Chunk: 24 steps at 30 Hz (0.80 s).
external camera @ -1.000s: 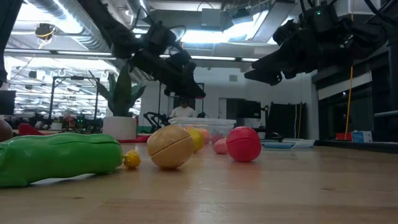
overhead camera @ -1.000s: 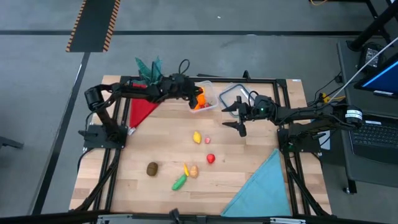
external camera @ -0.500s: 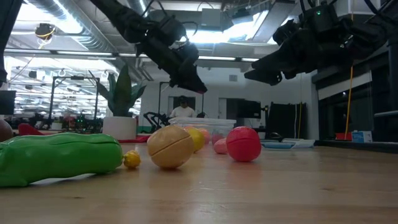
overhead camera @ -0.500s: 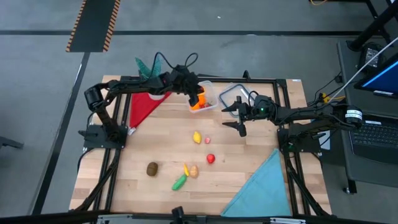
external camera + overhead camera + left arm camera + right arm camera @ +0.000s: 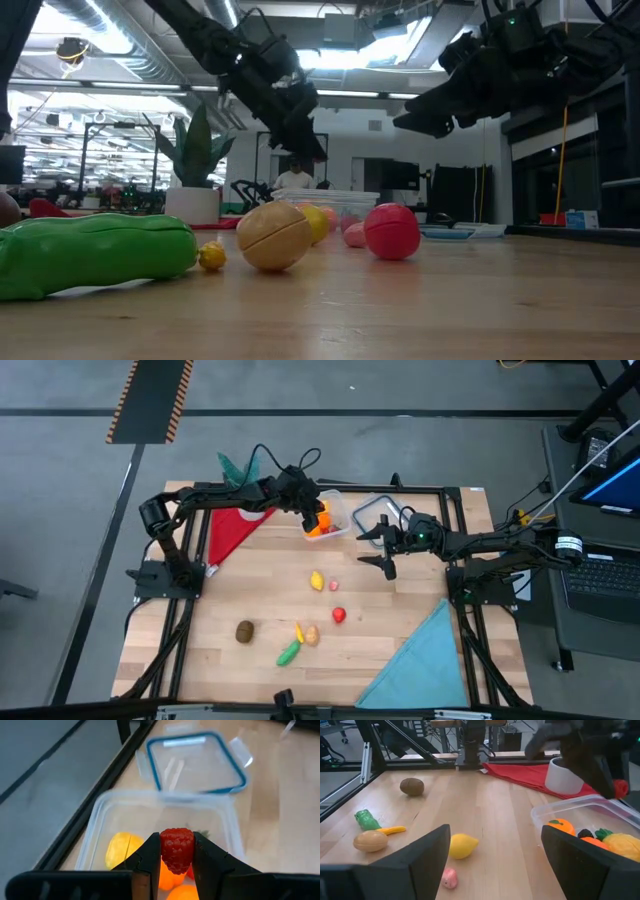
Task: Pick and placing Produce into tupperware
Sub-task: Put the red raspberry into the transparent container
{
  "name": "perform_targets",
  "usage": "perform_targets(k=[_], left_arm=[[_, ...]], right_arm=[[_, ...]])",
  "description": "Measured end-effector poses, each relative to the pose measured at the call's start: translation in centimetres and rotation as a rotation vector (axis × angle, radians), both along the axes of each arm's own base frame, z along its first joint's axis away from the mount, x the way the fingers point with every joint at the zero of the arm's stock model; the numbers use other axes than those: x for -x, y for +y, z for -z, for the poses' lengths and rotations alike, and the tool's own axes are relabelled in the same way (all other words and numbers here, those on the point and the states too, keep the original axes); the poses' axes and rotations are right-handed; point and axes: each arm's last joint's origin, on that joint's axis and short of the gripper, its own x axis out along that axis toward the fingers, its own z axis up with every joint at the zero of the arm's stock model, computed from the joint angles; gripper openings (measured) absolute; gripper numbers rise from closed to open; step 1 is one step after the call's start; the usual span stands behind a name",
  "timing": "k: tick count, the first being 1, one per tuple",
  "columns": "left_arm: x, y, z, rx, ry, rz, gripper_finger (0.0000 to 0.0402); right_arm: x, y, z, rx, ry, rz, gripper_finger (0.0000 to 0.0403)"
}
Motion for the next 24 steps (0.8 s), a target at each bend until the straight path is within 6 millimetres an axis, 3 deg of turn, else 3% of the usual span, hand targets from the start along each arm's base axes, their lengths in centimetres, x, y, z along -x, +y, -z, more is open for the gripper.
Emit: perform_targets(k=[10, 24], left_arm=[[-0.1, 1.3, 3.7, 0.022, 0.129, -0.041, 0.0078], [0.6, 1.2, 4.6, -0.009, 0.261, -0.058, 0.0095]], right_arm=[[0.1, 0.0, 0.4, -0.018, 0.044, 0.001, 0.0314], [0.1, 0.0, 0.4, -0.016, 0.045, 0.000, 0.0314]])
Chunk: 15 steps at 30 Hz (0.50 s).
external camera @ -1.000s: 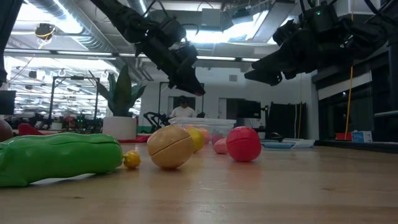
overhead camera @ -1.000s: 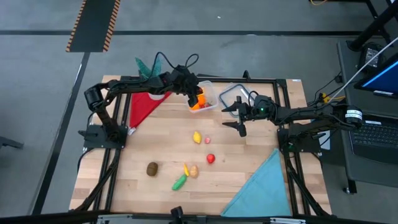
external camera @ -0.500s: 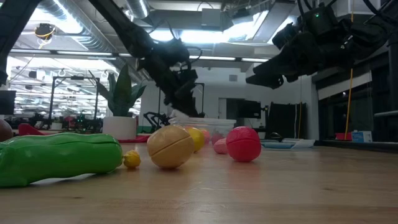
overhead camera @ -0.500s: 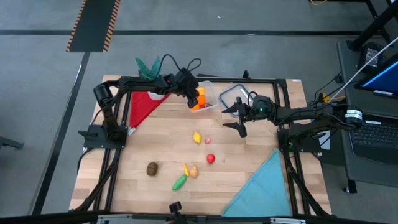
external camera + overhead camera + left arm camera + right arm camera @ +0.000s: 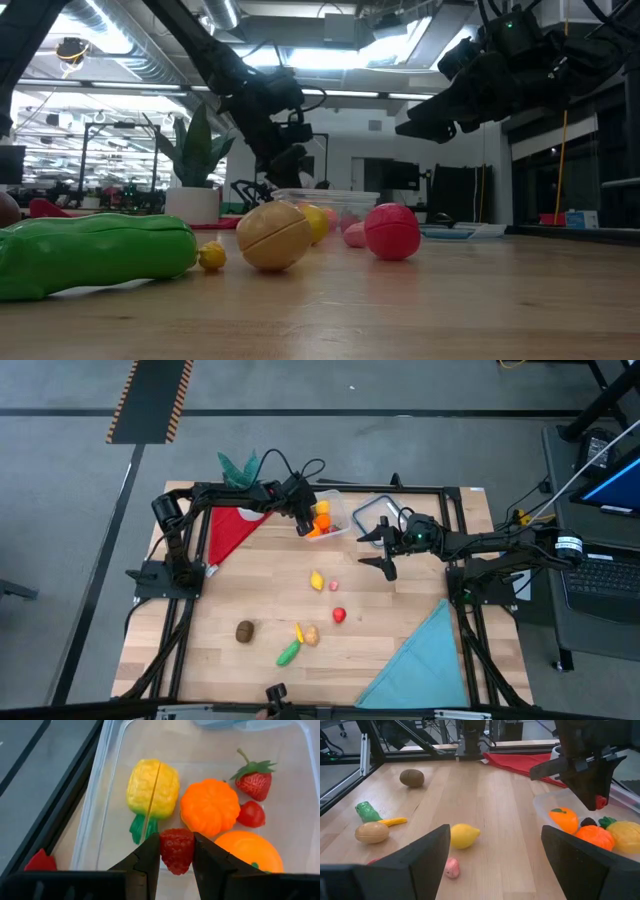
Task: Pick and placing Produce into tupperware
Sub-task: Put the red raspberry into the transparent container, then put the pink peach into the transparent container
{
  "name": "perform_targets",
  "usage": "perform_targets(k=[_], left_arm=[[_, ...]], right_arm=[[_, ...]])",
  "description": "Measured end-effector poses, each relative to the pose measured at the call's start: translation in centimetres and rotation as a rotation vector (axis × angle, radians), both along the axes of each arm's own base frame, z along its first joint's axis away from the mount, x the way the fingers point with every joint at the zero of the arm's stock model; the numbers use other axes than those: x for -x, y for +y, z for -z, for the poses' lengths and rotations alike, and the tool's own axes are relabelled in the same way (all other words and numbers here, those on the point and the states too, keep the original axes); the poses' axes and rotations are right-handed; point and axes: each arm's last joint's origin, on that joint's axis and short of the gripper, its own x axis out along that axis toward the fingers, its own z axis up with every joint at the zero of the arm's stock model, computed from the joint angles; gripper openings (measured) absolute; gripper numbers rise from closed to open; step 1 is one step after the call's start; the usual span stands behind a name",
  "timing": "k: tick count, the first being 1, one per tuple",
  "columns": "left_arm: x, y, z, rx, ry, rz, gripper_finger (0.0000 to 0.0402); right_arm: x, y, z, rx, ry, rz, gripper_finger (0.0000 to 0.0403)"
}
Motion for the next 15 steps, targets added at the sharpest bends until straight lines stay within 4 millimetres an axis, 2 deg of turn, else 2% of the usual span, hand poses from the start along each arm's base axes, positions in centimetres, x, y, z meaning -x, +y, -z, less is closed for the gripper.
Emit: perform_targets(k=[15], left_arm=[[-0.41, -0.64, -0.57, -0.078, 0.015, -0.016, 0.0169]], right_arm=[[0.02, 0.01, 0.08, -0.005, 0.009, 0.001, 0.0314]])
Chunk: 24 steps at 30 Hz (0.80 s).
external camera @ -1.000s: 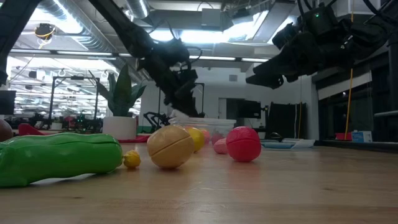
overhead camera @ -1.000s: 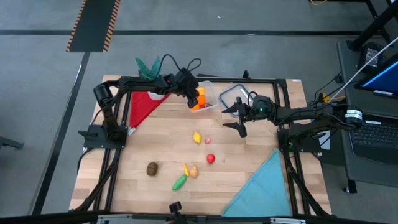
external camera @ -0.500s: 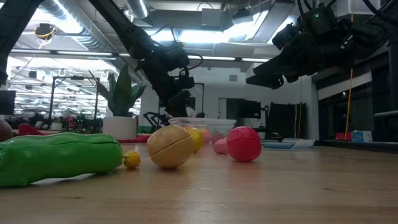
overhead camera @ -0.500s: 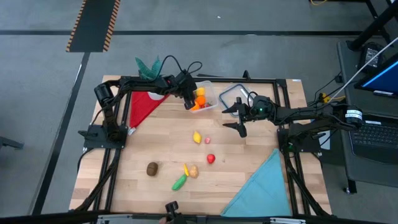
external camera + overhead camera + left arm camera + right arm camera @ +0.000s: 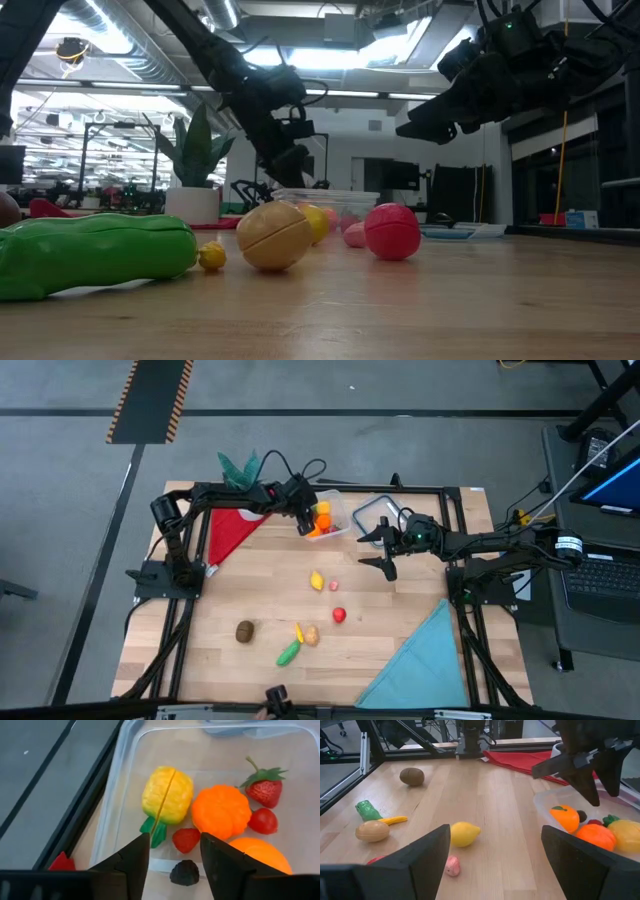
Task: Pick and placing Produce into tupperware
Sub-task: Put the pink peach into the transparent container
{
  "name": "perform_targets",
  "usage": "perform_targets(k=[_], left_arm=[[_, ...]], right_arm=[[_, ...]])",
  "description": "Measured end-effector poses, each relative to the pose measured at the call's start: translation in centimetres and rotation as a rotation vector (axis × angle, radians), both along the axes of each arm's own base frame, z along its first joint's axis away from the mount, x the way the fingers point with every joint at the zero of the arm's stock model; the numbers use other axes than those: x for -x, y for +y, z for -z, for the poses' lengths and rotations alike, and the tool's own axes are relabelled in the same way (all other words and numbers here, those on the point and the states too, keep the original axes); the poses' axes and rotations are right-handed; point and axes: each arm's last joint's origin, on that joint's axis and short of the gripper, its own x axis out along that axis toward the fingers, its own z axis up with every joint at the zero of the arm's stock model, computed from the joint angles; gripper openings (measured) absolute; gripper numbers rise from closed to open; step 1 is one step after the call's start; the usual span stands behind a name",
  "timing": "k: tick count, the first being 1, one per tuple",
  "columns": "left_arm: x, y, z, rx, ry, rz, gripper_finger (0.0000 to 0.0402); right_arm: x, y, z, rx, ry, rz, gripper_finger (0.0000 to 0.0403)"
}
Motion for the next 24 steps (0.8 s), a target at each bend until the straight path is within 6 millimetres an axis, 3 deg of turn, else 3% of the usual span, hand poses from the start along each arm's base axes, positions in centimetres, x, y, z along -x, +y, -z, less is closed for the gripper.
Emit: perform_targets(k=[4, 10, 17, 24], left_arm=[[-0.1, -0.2, -0.4, -0.011, 0.003, 0.001, 0.0173], [0.1, -1.1, -3.4, -0.050, -0.059, 0.023, 0.0174], [0.3, -4.6, -7.9, -0.089, -0.188, 0.125, 0.0174], [1.6, -8.3, -8.6, -0.099, -0.265, 0.211, 0.0174]], right_arm=[[0.0, 0.0, 0.0, 0.002, -0.001, -0.001, 0.0314], [0.0, 0.0, 0.0, 0.001, -0.001, 0.000, 0.0314], [0.0, 0.0, 0.0, -0.023, -0.002, 0.007, 0.0314], [0.0, 0.1, 0.0, -0.024, -0.003, 0.004, 0.0314]])
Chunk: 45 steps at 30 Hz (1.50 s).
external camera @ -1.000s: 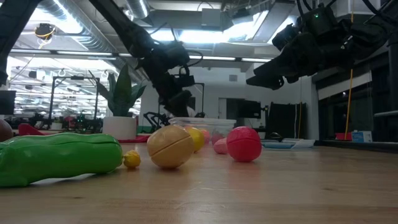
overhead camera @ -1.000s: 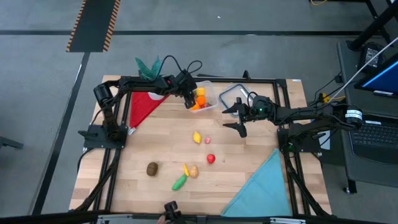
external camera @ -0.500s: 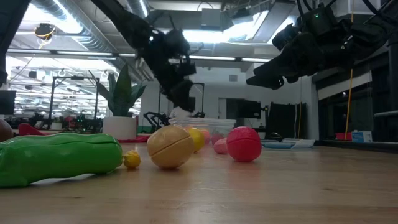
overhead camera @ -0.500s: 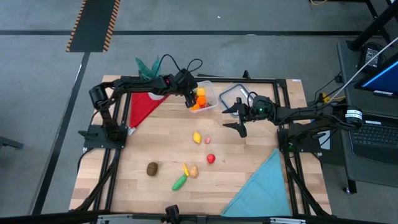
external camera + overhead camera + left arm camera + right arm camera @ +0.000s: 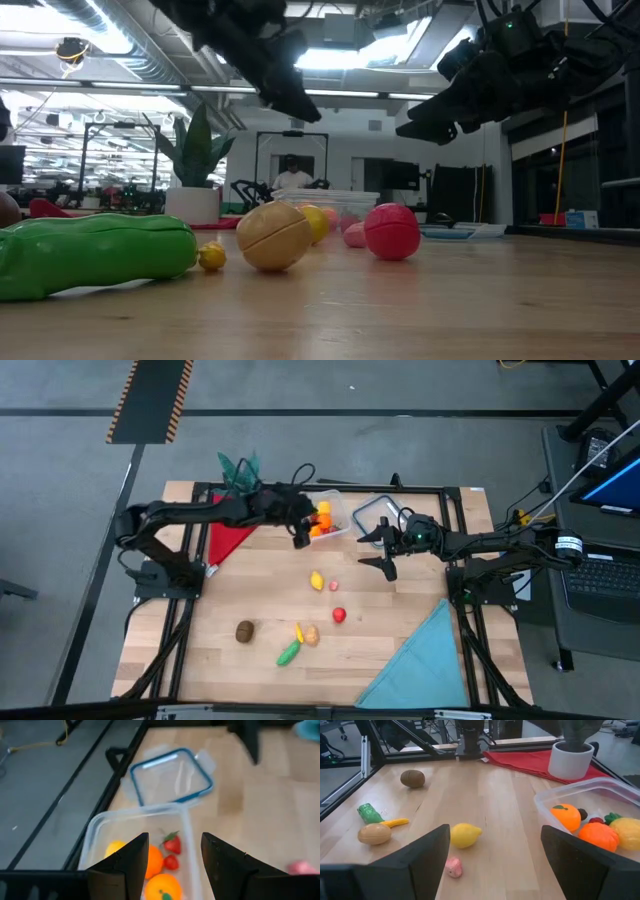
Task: Pick and placing Produce into tupperware
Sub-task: Put the pink peach into the transparent container
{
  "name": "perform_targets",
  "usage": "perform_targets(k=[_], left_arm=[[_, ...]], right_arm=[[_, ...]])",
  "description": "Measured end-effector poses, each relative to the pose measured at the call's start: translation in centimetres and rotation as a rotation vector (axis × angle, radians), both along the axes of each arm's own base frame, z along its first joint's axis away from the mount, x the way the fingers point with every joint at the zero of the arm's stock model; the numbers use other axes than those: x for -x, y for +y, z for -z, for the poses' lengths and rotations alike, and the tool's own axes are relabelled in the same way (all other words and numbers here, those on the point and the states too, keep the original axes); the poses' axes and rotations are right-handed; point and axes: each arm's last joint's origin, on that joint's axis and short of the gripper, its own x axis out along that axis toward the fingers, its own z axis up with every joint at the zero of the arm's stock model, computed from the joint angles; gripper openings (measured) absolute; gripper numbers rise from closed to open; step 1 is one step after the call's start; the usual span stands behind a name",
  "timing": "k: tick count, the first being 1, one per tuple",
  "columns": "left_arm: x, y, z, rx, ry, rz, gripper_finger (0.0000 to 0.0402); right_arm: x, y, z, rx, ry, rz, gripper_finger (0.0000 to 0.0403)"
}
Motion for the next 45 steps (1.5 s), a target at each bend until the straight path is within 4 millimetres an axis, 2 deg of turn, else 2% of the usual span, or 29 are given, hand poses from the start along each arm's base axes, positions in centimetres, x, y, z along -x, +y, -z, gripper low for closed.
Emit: perform_targets(k=[4, 16, 21, 28, 33, 39, 45], left_arm=[[1.0, -2.2, 0.6, 0.005, -0.051, 0.043, 0.0174], [6.2, -9.1, 3.2, 0.046, -0.257, 0.210, 0.0174], [8.2, -11.1, 4.2, 0.033, -0.368, 0.298, 0.0174], [9.9, -12.6, 5.9, 0.053, -0.408, 0.365, 0.0174], [10.7, -13.1, 7.0, 0.066, -0.448, 0.388, 0.0174], [11.7, -13.2, 8.4, 0.078, -0.472, 0.393, 0.0174], [12.5, -13.1, 9.6, 0.113, -0.469, 0.379, 0.0174]], right_arm=[[-0.1, 0.3, 0.0, -0.001, 0.002, -0.013, 0.0314], [-0.5, 2.5, 0.0, 0.026, 0.000, -0.120, 0.0314], [-0.7, 3.6, 0.0, 0.035, 0.001, -0.170, 0.0314], [-1.1, 4.9, -0.3, -0.002, 0.039, -0.207, 0.0314], [-1.9, 5.8, -1.2, 0.056, 0.142, -0.151, 0.0314], [-2.4, 6.7, -2.3, 0.061, 0.216, -0.165, 0.0314], [-2.8, 7.2, -3.1, 0.080, 0.205, -0.149, 0.0314]])
